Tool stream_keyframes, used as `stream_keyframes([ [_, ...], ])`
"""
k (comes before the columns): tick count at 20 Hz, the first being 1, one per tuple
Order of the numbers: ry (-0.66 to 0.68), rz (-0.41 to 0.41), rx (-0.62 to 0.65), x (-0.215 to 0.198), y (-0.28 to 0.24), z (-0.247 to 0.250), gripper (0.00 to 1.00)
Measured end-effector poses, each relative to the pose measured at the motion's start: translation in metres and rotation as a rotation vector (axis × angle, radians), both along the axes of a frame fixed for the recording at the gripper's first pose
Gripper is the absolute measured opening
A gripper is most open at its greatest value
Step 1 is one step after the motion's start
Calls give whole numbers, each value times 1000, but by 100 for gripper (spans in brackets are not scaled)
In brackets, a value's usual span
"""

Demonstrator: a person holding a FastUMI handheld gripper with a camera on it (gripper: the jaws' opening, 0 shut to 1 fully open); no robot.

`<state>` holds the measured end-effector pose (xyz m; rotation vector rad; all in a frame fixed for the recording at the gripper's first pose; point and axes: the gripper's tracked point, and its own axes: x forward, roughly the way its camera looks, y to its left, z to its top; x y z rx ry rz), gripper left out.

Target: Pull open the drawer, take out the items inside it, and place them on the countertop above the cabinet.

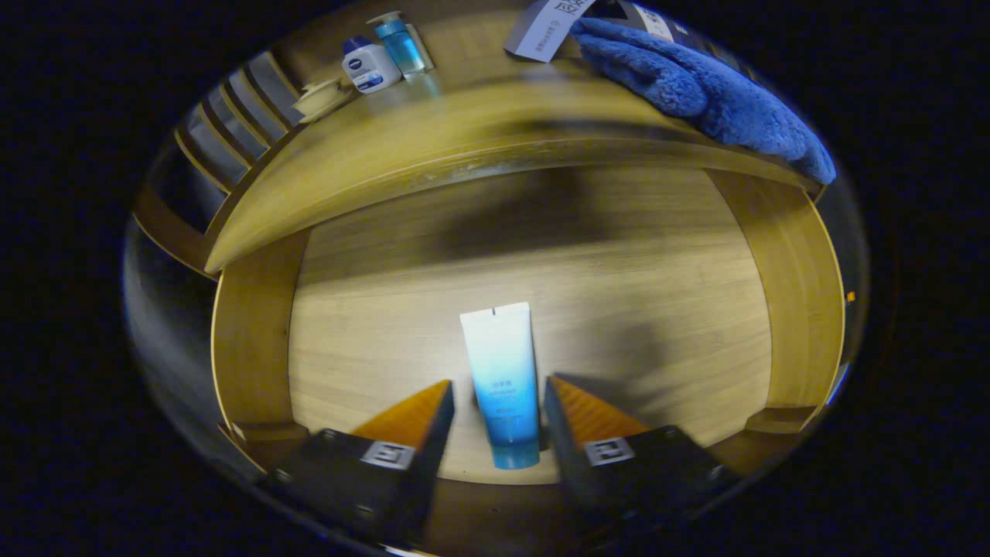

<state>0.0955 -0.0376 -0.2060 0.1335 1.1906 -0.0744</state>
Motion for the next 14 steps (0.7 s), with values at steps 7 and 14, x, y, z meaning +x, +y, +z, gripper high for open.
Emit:
stream_keyframes([
  [7, 46, 39, -2, 3, -1, 7, 42],
  [14, -93, 65, -10, 9, 1, 27, 37],
])
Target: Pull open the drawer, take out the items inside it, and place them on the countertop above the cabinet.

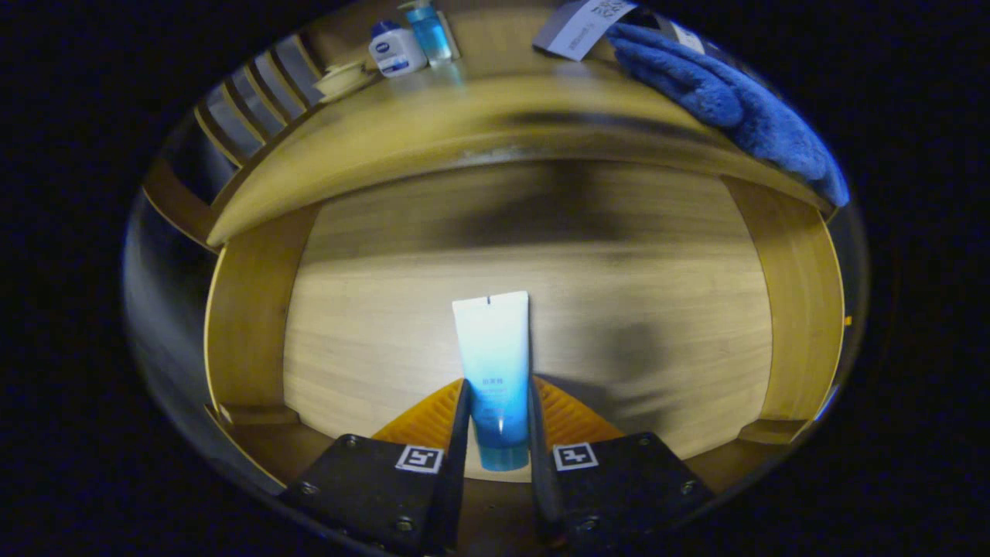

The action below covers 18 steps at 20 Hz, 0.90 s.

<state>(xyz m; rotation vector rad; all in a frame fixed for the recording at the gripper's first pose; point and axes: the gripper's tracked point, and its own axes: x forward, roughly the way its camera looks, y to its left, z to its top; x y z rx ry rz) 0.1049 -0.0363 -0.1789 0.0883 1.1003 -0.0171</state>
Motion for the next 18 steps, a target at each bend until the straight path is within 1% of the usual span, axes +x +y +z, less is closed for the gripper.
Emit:
stream_keyframes([
  [3, -128, 3, 74, -5, 6, 33, 37],
  [6, -288, 30, 148, -9, 5, 71, 37],
  [9, -468, 68, 174, -15, -6, 94, 37],
  [12, -605, 61, 226, -12, -14, 125, 37],
  [14, -697, 48, 235, -2, -24, 156, 37],
  [15, -729, 44, 220, 8, -29, 169, 37],
  [16, -738, 40, 197, 27, -29, 180, 36],
  [18, -742, 18, 169, 57, -35, 188, 37],
])
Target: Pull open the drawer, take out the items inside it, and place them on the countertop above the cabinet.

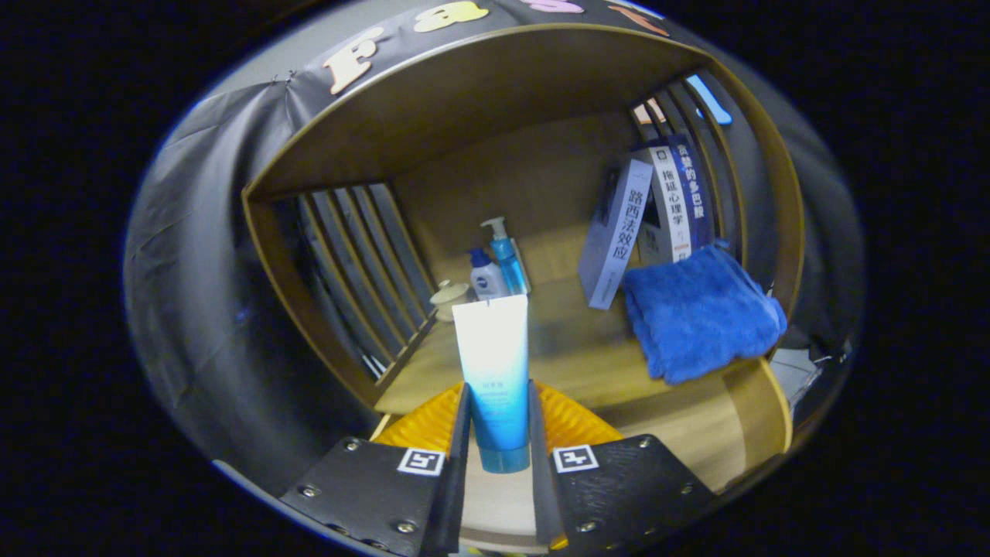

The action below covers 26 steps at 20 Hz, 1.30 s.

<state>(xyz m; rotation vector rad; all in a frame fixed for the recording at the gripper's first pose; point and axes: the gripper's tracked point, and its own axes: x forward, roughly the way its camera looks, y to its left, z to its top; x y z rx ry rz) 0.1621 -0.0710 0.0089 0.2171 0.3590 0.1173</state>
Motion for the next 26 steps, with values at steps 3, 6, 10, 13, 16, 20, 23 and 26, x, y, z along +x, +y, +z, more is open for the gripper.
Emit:
stream_keyframes([
  [3, 34, -43, -54, 40, -15, -14, 37],
  [6, 57, -65, -89, 70, -22, -38, 37],
  [10, 63, -80, -97, 98, -20, -62, 37],
  [13, 30, -120, -101, 116, -25, -63, 38],
  [16, 33, -157, -108, 126, -31, -71, 40],
  [20, 26, -156, -147, 127, -31, -78, 40],
  [23, -51, -167, -179, 119, -28, -58, 42],
  [26, -128, -193, -194, 105, -27, -31, 67],
])
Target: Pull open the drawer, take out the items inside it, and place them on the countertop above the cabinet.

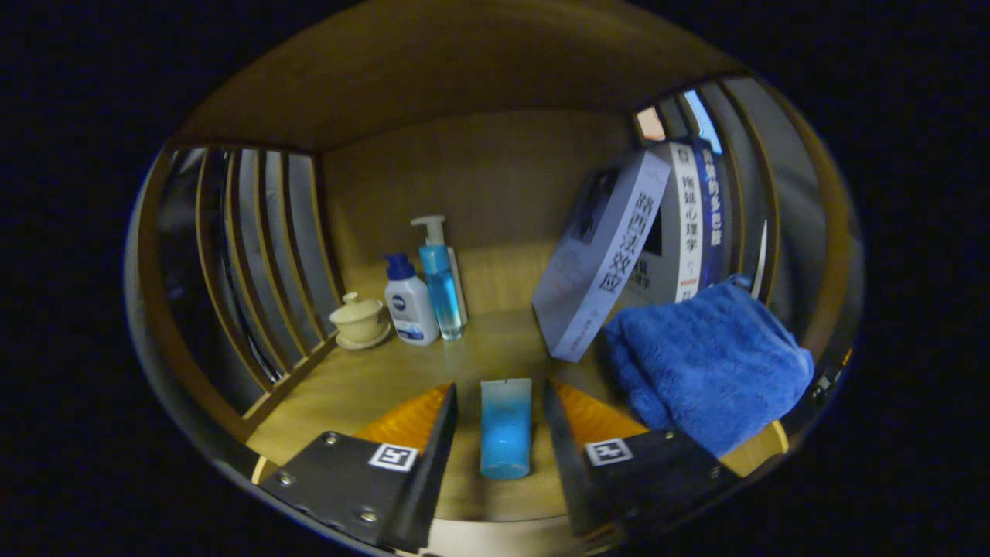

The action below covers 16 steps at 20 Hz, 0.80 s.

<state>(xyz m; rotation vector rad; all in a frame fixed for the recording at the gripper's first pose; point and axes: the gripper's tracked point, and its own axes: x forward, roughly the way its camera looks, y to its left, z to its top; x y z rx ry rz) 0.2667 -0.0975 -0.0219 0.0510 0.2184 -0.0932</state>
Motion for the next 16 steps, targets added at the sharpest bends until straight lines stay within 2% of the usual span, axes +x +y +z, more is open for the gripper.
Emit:
stream_keyframes([
  [4, -29, -21, -17, -38, 1, 25, 100],
  [8, -96, -36, -38, -87, 0, 54, 100],
  [13, -219, -107, -171, -153, -15, 88, 99],
  [16, -242, -90, -131, -196, -2, 80, 99],
])
